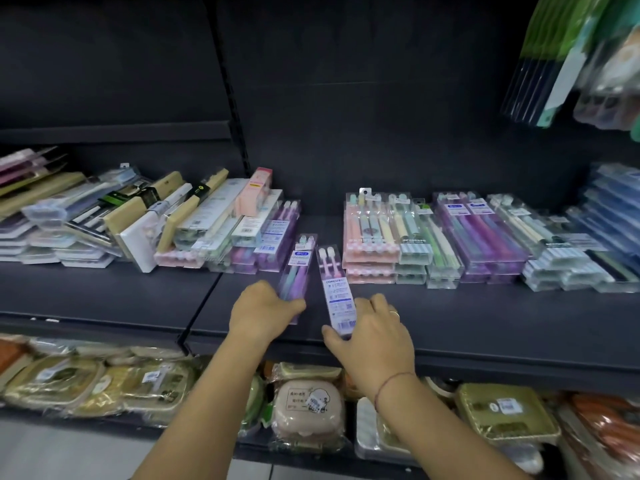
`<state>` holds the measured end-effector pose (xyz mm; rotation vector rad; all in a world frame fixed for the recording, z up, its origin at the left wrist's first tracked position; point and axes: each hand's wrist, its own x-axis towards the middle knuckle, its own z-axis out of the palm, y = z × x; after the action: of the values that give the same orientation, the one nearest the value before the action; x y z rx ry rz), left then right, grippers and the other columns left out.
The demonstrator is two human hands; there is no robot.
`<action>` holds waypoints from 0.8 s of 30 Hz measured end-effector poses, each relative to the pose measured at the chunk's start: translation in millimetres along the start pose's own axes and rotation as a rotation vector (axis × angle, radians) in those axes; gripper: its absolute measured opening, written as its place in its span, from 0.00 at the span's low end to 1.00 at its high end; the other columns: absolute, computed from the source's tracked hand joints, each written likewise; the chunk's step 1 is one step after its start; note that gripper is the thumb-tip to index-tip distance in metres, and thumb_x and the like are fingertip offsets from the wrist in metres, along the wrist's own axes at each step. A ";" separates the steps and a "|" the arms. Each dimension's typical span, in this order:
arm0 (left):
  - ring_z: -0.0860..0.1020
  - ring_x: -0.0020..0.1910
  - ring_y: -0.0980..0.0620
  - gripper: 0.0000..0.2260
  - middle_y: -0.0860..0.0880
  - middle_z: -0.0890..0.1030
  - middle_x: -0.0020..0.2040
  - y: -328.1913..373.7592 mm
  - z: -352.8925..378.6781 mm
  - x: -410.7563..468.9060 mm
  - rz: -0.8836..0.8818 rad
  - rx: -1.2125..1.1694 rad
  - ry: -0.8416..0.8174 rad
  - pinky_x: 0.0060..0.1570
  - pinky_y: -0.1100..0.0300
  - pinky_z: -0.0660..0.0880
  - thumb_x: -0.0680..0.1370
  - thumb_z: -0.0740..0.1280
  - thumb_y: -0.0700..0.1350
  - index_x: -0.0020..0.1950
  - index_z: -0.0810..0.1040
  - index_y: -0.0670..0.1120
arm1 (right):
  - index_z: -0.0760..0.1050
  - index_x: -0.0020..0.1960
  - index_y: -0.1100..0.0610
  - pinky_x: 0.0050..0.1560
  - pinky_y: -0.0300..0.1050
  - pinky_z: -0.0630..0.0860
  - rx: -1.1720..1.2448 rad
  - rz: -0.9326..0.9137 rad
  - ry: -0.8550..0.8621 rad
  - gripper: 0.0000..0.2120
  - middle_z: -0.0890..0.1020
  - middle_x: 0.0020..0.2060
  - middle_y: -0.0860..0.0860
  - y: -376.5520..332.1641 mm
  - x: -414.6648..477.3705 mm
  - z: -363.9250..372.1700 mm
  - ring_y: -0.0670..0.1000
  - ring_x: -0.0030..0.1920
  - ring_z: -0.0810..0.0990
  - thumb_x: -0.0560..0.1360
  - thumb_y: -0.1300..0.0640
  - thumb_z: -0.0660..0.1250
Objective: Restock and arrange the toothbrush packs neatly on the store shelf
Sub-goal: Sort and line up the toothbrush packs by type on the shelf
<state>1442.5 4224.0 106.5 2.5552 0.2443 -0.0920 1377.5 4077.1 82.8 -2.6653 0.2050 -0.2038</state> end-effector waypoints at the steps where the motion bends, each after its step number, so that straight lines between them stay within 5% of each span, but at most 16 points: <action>1: 0.70 0.28 0.52 0.19 0.49 0.70 0.30 -0.6 -1.8 0.6 -0.010 -0.008 -0.001 0.27 0.58 0.62 0.72 0.72 0.54 0.34 0.67 0.44 | 0.73 0.58 0.54 0.51 0.45 0.74 0.020 0.020 -0.013 0.21 0.70 0.53 0.49 -1.6 0.1 -2.0 0.52 0.56 0.72 0.74 0.39 0.64; 3: 0.71 0.27 0.50 0.18 0.49 0.71 0.28 -2.8 -10.1 2.8 -0.035 -0.066 -0.033 0.27 0.58 0.65 0.71 0.71 0.53 0.32 0.68 0.43 | 0.73 0.53 0.55 0.45 0.44 0.74 0.050 0.064 0.002 0.16 0.72 0.51 0.49 -1.7 -0.7 -7.4 0.52 0.53 0.74 0.73 0.44 0.64; 5: 0.80 0.30 0.47 0.14 0.46 0.79 0.31 -5.9 -20.5 6.0 -0.074 -0.309 -0.084 0.34 0.55 0.78 0.69 0.72 0.51 0.39 0.76 0.40 | 0.73 0.50 0.55 0.37 0.41 0.71 0.051 0.095 0.028 0.13 0.74 0.47 0.49 0.3 -5.9 -14.8 0.51 0.48 0.75 0.73 0.46 0.64; 7: 0.82 0.31 0.46 0.10 0.45 0.81 0.35 -7.9 -28.2 7.8 -0.099 -0.520 -0.125 0.38 0.55 0.80 0.73 0.71 0.45 0.46 0.77 0.39 | 0.71 0.49 0.53 0.32 0.39 0.69 0.092 0.112 0.048 0.11 0.77 0.43 0.47 4.5 -11.9 -21.6 0.50 0.42 0.77 0.73 0.46 0.64; 10: 0.74 0.30 0.51 0.09 0.46 0.76 0.36 -7.0 -36.0 7.8 -0.045 -0.562 -0.141 0.31 0.61 0.72 0.77 0.70 0.42 0.49 0.70 0.42 | 0.68 0.52 0.51 0.35 0.43 0.77 0.390 0.168 0.002 0.11 0.79 0.41 0.45 12.4 -18.3 -32.3 0.48 0.39 0.80 0.75 0.50 0.67; 13: 0.71 0.32 0.55 0.16 0.47 0.77 0.39 -6.0 -39.2 10.0 0.029 -0.638 -0.198 0.32 0.63 0.69 0.78 0.69 0.47 0.61 0.71 0.42 | 0.68 0.59 0.49 0.37 0.37 0.79 0.761 0.236 -0.114 0.13 0.79 0.47 0.45 21.0 -25.9 -40.0 0.46 0.40 0.81 0.77 0.54 0.68; 16: 0.70 0.32 0.55 0.22 0.49 0.76 0.39 5.5 -37.0 7.4 0.047 -0.870 -0.171 0.34 0.62 0.69 0.79 0.69 0.48 0.70 0.69 0.42 | 0.72 0.60 0.46 0.47 0.38 0.80 0.883 0.220 -0.039 0.14 0.82 0.52 0.45 36.9 -37.1 -43.4 0.44 0.47 0.83 0.76 0.56 0.69; 19: 0.68 0.30 0.55 0.19 0.53 0.77 0.33 26.4 -35.7 -4.0 0.052 -1.139 -0.152 0.31 0.64 0.68 0.79 0.68 0.43 0.68 0.68 0.43 | 0.75 0.60 0.46 0.47 0.32 0.78 0.981 0.167 0.102 0.19 0.83 0.50 0.42 52.3 -49.9 -58.7 0.39 0.50 0.81 0.74 0.63 0.72; 21: 0.70 0.31 0.55 0.09 0.55 0.78 0.31 41.0 -33.6 -15.0 0.111 -1.182 -0.181 0.31 0.64 0.69 0.80 0.67 0.43 0.58 0.73 0.42 | 0.77 0.60 0.47 0.46 0.29 0.77 1.028 0.137 0.231 0.23 0.83 0.51 0.42 62.7 -54.4 -75.1 0.39 0.50 0.81 0.72 0.68 0.72; 24: 0.75 0.37 0.55 0.05 0.54 0.83 0.38 63.7 -17.2 -26.9 0.158 -1.156 -0.231 0.39 0.62 0.72 0.80 0.66 0.45 0.54 0.77 0.45 | 0.78 0.60 0.46 0.48 0.29 0.77 0.939 0.086 0.439 0.24 0.81 0.56 0.43 86.4 -47.4 -98.8 0.41 0.53 0.80 0.72 0.71 0.71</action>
<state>1428.7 4176.8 158.0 1.3896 -0.0161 -0.1343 1304.1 3966.6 125.9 -1.6530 0.2741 -0.6691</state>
